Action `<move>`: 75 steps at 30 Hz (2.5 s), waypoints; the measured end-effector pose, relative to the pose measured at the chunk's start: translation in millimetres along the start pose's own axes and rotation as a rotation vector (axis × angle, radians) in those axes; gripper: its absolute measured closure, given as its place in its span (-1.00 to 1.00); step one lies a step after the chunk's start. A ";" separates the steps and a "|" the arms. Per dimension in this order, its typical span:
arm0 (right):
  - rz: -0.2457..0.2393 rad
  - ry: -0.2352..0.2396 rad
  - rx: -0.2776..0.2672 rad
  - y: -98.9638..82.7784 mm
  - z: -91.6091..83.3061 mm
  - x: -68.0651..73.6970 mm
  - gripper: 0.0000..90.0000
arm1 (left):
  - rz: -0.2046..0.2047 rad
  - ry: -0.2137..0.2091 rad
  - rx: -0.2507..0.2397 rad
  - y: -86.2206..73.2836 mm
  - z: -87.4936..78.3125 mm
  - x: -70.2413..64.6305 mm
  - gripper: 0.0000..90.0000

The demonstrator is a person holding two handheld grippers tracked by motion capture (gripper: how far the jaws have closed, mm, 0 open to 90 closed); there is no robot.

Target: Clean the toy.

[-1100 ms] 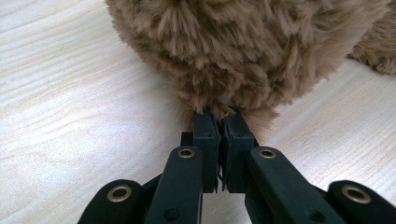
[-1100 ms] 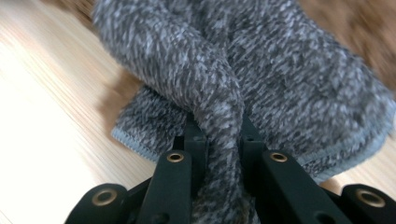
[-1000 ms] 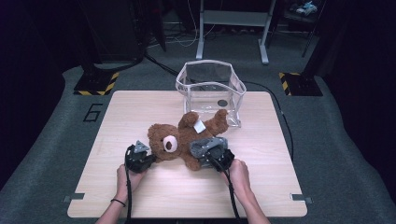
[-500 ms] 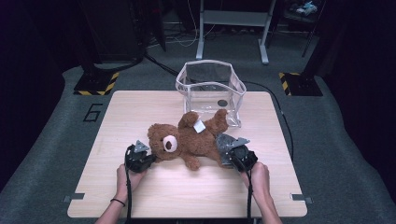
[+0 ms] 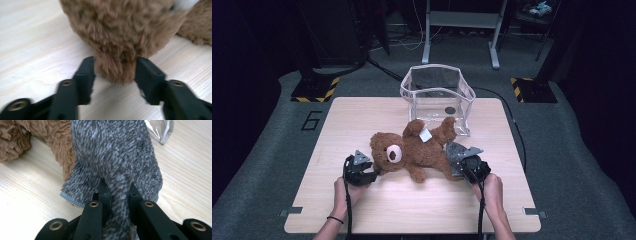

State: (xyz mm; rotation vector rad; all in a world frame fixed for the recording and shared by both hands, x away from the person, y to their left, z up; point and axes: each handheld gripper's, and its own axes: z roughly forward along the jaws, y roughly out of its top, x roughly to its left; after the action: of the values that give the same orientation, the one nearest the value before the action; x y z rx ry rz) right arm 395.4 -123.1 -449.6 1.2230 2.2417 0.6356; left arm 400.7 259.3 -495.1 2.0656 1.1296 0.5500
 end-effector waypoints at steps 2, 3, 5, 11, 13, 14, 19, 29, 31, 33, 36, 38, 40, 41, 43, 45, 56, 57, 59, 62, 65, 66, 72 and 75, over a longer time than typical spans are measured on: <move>0.005 0.005 -0.006 0.9 -0.4 -0.5 0.77 | 0.013 0.011 -0.018 4.8 -7.2 -2.5 -0.20; 0.005 0.005 -0.011 1.2 -0.6 -1.0 0.77 | 0.031 0.019 -0.029 8.0 -11.0 -4.8 -0.29; 0.012 0.008 -0.012 1.9 -1.6 -1.2 0.77 | 0.060 0.036 -0.067 15.5 -17.7 -12.5 -0.46; 0.019 0.008 -0.032 4.7 -4.2 -4.2 0.77 | 0.140 0.040 -0.116 37.7 -19.9 -35.2 -0.58; 0.027 0.016 -0.030 5.8 -5.3 -4.4 0.77 | 0.153 0.034 -0.114 44.6 -14.2 -40.7 -0.59; 0.026 0.014 -0.035 6.3 -5.5 -4.9 0.77 | 0.161 0.036 -0.110 47.0 -11.5 -42.2 -0.59; 0.020 0.018 -0.031 7.7 -6.9 -7.0 0.77 | 0.166 0.039 -0.083 59.7 5.8 -45.2 -0.59; 0.053 0.034 -0.024 8.6 -2.8 -6.9 0.77 | 0.188 0.122 -0.018 76.1 27.7 -41.3 -0.31; 0.047 0.034 -0.029 8.4 -1.2 -8.0 0.77 | 0.185 0.114 -0.011 77.2 30.0 -40.0 -0.17; 0.055 0.037 -0.014 8.3 -0.7 -8.0 0.77 | 0.174 0.110 -0.005 78.0 32.4 -37.6 0.01; 0.056 0.040 -0.017 7.5 1.1 -7.4 0.77 | 0.153 0.089 0.007 79.6 31.3 -35.2 0.15; 0.064 0.038 -0.016 7.6 -0.8 -7.7 0.77 | 0.159 0.077 0.015 79.8 29.0 -33.9 0.20; 0.066 0.028 -0.030 7.9 -3.1 -9.4 0.77 | 0.154 0.065 0.011 79.3 27.5 -33.2 0.23; 0.069 0.027 -0.038 8.0 -3.8 -9.9 0.77 | 0.155 0.054 0.011 78.9 25.9 -32.5 0.24; 0.071 0.023 -0.044 8.5 -6.7 -11.6 0.77 | 0.152 0.031 0.015 78.0 21.8 -31.1 0.25; 0.075 0.021 -0.046 8.6 -8.8 -12.9 0.77 | 0.148 0.016 0.007 75.5 18.5 -31.5 0.26; 0.072 0.012 -0.062 6.3 -18.4 -13.9 0.77 | 0.111 -0.138 0.066 64.0 -11.7 -27.5 0.25; 0.069 0.014 -0.069 6.6 -19.8 -13.9 0.77 | 0.091 -0.151 0.081 65.1 -14.5 -27.3 0.25; 0.064 0.008 -0.077 8.5 -22.8 -13.3 0.77 | 0.075 -0.171 0.114 69.5 -16.4 -25.9 0.24; 0.062 0.009 -0.079 14.6 -25.1 -13.3 0.77 | 0.044 -0.176 0.168 79.8 -9.3 -22.2 0.21; 0.059 0.013 -0.090 22.0 -27.0 -12.1 0.77 | -0.003 -0.188 0.184 88.2 -1.2 -17.5 0.17; 0.053 0.011 -0.094 23.9 -27.8 -11.3 0.77 | -0.015 -0.188 0.188 93.4 2.8 -15.1 0.17; 0.007 0.024 -0.115 43.0 -35.6 0.7 0.77 | -0.025 -0.180 0.204 104.7 13.0 -13.0 0.06; -0.028 0.042 -0.117 55.8 -35.0 13.8 0.77 | -0.019 -0.168 0.176 104.4 13.0 -13.5 -0.08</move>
State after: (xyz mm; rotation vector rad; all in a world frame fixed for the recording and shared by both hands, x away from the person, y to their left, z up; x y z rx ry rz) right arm 401.8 -89.6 -391.5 1.1284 2.2183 0.7766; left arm 459.2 204.5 -425.6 2.2023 1.1313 0.2687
